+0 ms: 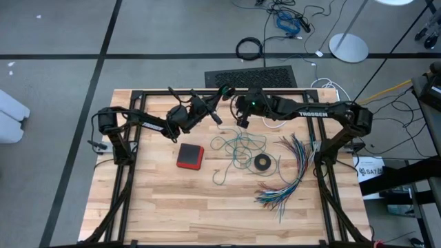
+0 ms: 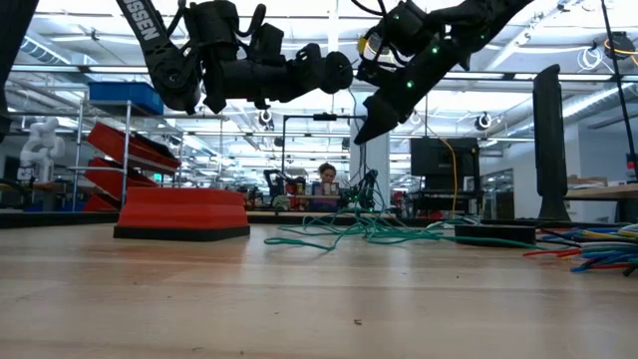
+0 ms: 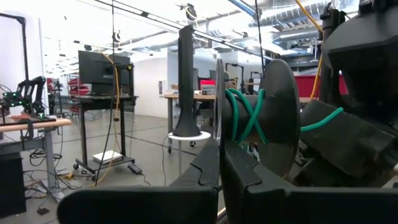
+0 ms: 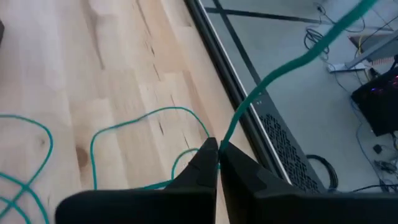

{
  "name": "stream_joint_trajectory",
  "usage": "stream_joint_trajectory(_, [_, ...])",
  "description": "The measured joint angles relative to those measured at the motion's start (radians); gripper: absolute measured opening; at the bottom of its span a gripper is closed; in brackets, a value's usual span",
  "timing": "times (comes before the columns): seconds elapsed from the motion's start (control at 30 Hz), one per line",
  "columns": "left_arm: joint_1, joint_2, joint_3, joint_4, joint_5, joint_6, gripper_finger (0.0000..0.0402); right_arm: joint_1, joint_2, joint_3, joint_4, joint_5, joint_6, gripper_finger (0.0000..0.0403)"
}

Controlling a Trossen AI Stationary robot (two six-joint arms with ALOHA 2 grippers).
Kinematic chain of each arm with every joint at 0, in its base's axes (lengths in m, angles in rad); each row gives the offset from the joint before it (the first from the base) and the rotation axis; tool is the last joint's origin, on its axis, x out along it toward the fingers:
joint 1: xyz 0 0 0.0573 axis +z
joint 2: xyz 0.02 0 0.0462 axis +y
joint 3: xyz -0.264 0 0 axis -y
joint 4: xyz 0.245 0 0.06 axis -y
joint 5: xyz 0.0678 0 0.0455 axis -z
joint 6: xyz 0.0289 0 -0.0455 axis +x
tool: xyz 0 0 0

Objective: Coiling cords
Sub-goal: Coil the green wire cable on the spool

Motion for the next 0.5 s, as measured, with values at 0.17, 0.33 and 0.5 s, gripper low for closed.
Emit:
stream_joint_trajectory(0.17, [0.000,0.000,0.000,-0.002,-0.002,0.008,0.0002,0.011,0.000,-0.007,0.056,-0.003,0.045,0.0001])
stream_joint_trajectory(0.33, [0.000,0.000,0.000,-0.005,-0.007,0.042,0.0002,0.026,0.000,0.003,0.086,-0.004,0.078,0.0000])
stream_joint_trajectory(0.5, [0.000,0.000,0.000,-0.018,-0.008,0.060,0.0002,0.026,0.000,0.018,0.083,-0.005,0.092,0.0000])
